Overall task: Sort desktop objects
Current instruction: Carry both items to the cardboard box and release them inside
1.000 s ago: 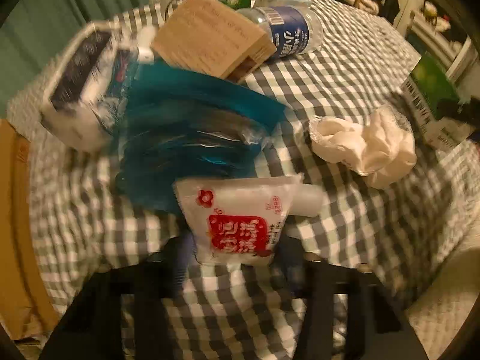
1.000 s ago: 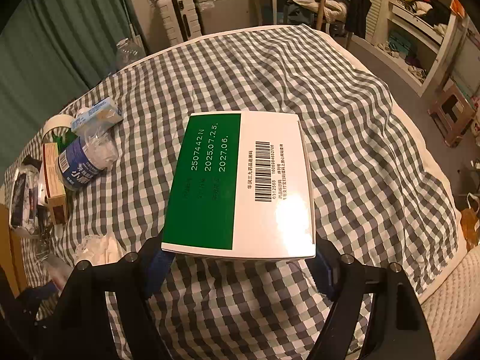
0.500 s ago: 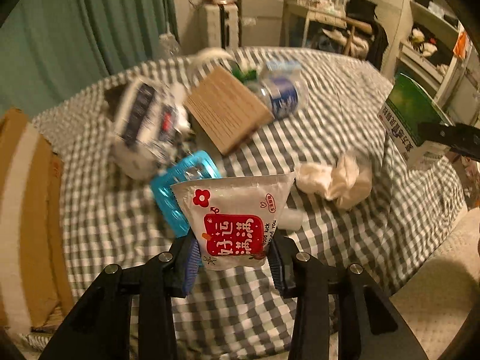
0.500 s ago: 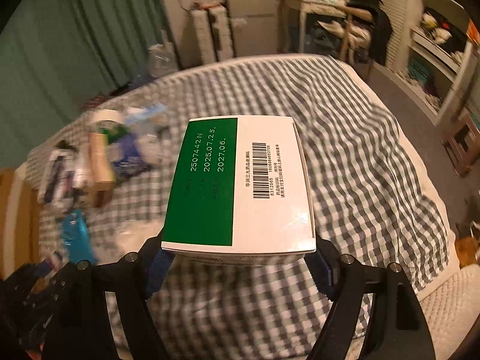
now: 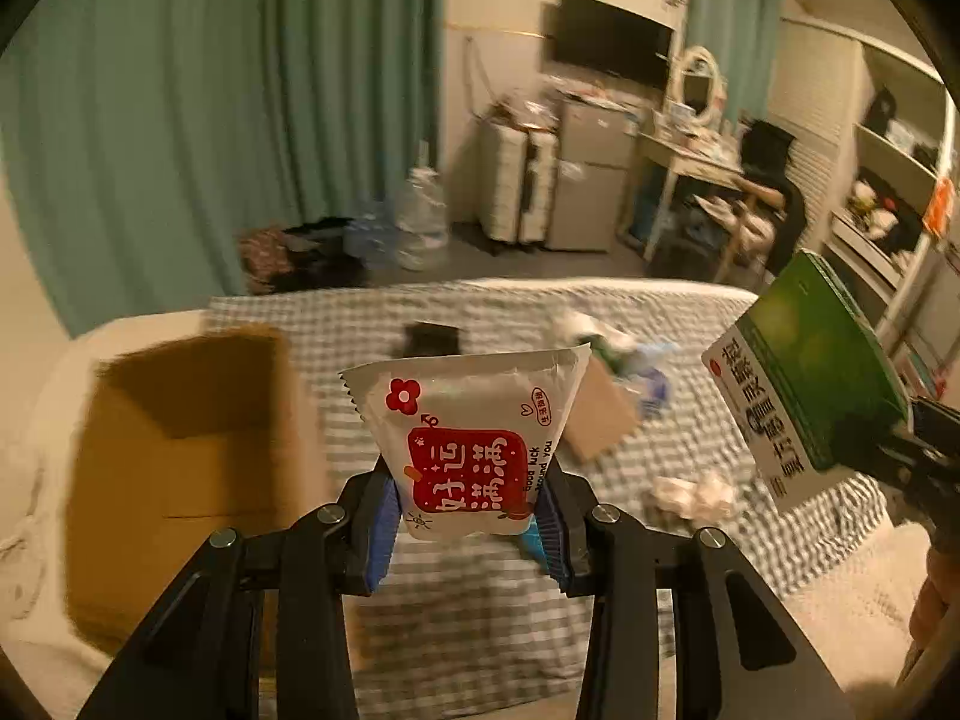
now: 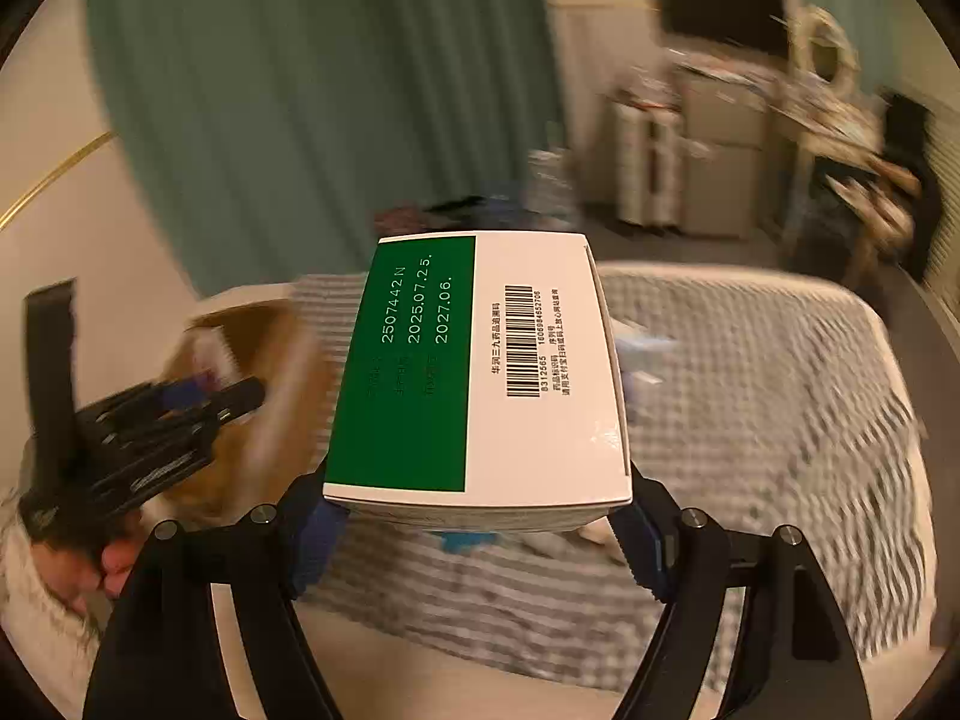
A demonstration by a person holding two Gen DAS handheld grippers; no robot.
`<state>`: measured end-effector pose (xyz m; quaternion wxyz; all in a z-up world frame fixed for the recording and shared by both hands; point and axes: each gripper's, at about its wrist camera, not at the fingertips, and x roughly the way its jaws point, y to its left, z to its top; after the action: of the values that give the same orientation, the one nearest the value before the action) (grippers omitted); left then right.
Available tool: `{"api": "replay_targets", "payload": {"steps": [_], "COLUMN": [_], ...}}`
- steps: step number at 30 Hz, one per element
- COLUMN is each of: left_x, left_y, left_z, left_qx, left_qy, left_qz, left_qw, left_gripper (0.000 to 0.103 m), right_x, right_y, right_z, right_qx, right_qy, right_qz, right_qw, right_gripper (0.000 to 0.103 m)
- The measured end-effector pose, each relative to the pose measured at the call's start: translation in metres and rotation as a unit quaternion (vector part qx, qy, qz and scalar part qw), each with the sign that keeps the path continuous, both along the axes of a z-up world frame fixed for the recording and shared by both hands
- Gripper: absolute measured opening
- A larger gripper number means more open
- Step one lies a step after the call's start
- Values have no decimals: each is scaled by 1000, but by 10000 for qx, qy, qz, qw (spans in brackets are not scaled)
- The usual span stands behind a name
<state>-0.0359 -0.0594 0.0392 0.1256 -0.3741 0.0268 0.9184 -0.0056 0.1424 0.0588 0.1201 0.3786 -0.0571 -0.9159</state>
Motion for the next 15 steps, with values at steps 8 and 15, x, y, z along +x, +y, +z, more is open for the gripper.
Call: {"api": "replay_targets", "payload": {"steps": [8, 15], "left_x": [-15, -41], "left_y": [-111, -163], "left_z": [-38, -79], "left_qx": [236, 391], "left_qy": [-73, -385], "left_qz": [1116, 1804], "left_qw": [9934, 9821], "left_gripper": [40, 42], "right_x": [-55, -124], "right_y": [-139, -212], "right_z": [-6, -49], "right_qx": [-153, -362], "right_qy": [-298, -699], "right_qz": [1341, 1553], "right_qw": [9904, 9847], "right_gripper": [77, 77]}}
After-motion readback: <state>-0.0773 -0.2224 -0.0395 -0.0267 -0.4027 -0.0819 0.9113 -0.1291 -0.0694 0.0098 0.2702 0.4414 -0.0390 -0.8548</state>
